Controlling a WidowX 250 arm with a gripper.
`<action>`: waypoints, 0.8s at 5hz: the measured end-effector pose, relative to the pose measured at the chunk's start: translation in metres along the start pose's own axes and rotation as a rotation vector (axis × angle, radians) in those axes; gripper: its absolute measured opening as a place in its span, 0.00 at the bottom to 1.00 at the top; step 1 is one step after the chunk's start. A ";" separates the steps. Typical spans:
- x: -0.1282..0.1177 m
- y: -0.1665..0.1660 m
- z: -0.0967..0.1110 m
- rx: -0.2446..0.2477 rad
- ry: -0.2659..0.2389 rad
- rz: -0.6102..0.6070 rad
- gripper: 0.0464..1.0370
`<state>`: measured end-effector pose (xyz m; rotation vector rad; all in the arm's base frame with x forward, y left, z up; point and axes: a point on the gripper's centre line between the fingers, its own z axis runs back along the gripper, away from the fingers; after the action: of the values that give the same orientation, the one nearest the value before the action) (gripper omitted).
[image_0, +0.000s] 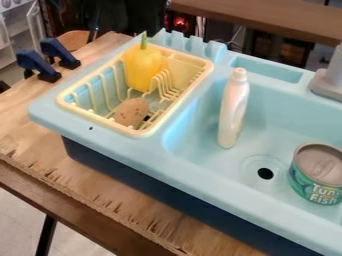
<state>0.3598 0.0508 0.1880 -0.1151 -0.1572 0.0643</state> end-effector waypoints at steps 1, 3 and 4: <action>0.006 -0.003 -0.007 0.040 0.040 -0.008 0.97; 0.008 0.002 -0.017 0.089 0.120 -0.005 0.69; 0.004 0.001 -0.018 0.100 0.145 0.014 0.43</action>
<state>0.3669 0.0504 0.1708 -0.0207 -0.0084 0.0773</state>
